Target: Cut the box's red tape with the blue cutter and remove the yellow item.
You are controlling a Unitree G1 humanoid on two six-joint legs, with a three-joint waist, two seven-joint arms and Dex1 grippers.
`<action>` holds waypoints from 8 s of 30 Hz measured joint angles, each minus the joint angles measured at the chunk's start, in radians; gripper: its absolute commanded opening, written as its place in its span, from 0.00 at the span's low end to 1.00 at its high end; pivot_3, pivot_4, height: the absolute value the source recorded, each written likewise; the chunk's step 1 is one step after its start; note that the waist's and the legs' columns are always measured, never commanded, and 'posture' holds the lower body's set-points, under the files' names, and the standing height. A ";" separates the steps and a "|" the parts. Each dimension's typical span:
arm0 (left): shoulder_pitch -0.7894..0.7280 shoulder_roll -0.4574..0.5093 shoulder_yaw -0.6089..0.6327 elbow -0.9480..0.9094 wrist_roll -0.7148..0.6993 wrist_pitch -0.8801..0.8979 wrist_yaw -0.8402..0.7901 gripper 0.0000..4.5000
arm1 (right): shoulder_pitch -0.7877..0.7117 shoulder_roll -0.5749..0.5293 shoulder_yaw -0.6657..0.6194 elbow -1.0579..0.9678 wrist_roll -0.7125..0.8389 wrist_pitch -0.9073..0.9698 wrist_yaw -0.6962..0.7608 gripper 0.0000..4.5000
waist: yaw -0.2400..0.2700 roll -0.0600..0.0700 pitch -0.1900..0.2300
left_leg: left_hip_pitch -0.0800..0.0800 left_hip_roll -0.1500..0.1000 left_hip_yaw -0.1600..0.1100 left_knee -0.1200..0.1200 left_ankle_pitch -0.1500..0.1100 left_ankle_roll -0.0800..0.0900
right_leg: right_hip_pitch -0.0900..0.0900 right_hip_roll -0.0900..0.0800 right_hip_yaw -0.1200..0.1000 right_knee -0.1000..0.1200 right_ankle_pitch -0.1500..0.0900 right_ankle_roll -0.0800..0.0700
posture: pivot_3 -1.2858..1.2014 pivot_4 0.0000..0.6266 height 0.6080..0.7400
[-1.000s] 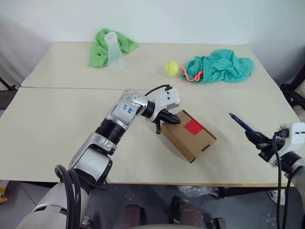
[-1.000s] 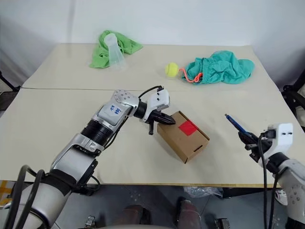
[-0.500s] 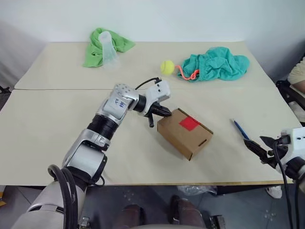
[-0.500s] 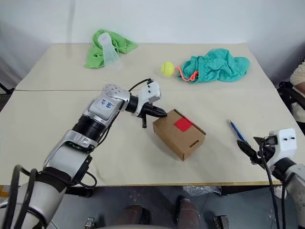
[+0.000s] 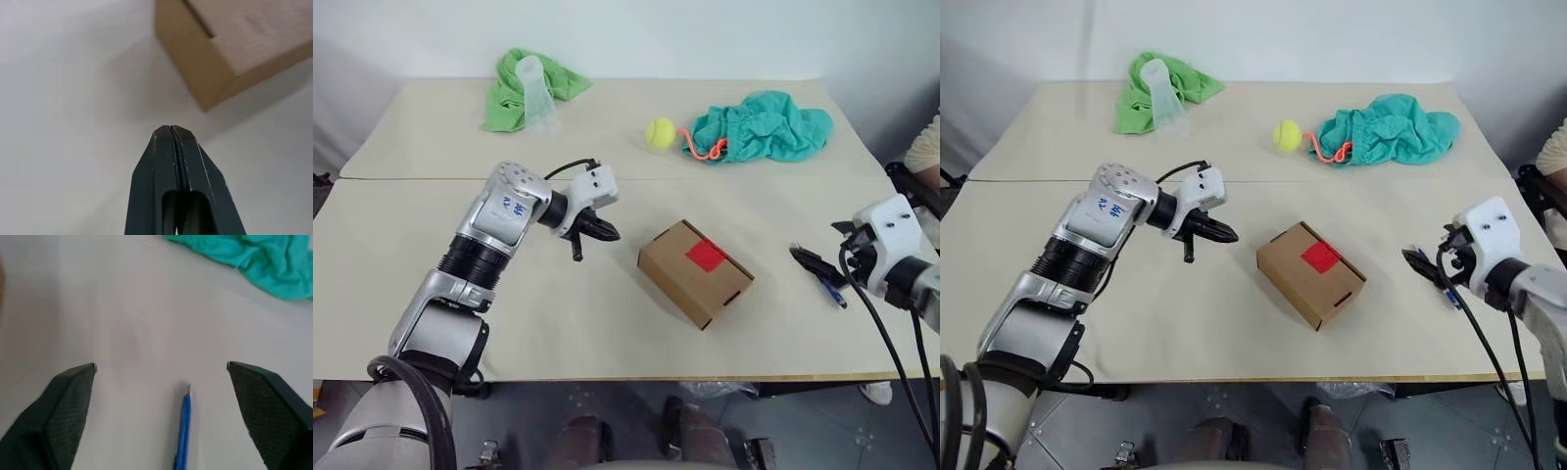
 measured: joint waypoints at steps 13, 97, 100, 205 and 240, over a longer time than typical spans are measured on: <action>0.036 -0.028 -0.131 -0.194 -0.058 0.251 -0.085 0.00 | -0.262 0.059 0.337 0.302 -0.141 -0.075 0.198 0.01 | -0.004 0.004 0.002 | -0.001 0.001 0.001 0.000 0.002 -0.003 | 0.000 0.002 0.000 -0.002 0.001 0.003 | 0.52 0.24 1.00; -0.063 -0.263 -0.048 0.120 -0.070 -0.038 -0.029 0.00 | -0.286 0.341 0.045 -0.402 0.142 0.900 -0.174 1.00 | -0.003 0.006 0.003 | 0.000 -0.006 0.000 0.004 0.003 -0.003 | 0.000 0.000 0.001 0.004 0.002 0.003 | 0.52 0.24 1.00; -0.063 -0.261 -0.055 0.119 -0.062 -0.056 -0.029 0.00 | -0.264 0.341 0.047 -0.414 0.151 0.902 -0.174 1.00 | -0.003 0.005 0.002 | 0.001 -0.005 0.000 0.004 0.003 -0.002 | 0.000 0.000 0.002 0.005 0.002 0.003 | 0.52 0.24 1.00; 0.007 -0.238 -0.003 0.025 -0.072 -0.012 0.035 0.00 | -0.343 0.229 -0.155 -0.148 0.853 0.914 -0.761 0.00 | -0.001 -0.002 -0.006 | 0.007 -0.001 0.001 -0.001 0.003 -0.002 | 0.002 -0.004 0.012 0.006 0.001 -0.002 | 0.52 0.24 1.00; -0.177 -0.375 -0.017 0.263 -0.054 -0.170 0.025 0.00 | -0.461 -0.207 0.368 -0.221 1.553 0.332 -1.417 0.00 | -0.003 -0.005 -0.003 | -0.003 0.001 0.002 -0.001 0.001 0.003 | 0.001 -0.001 -0.002 -0.009 0.006 0.004 | 0.52 0.24 1.00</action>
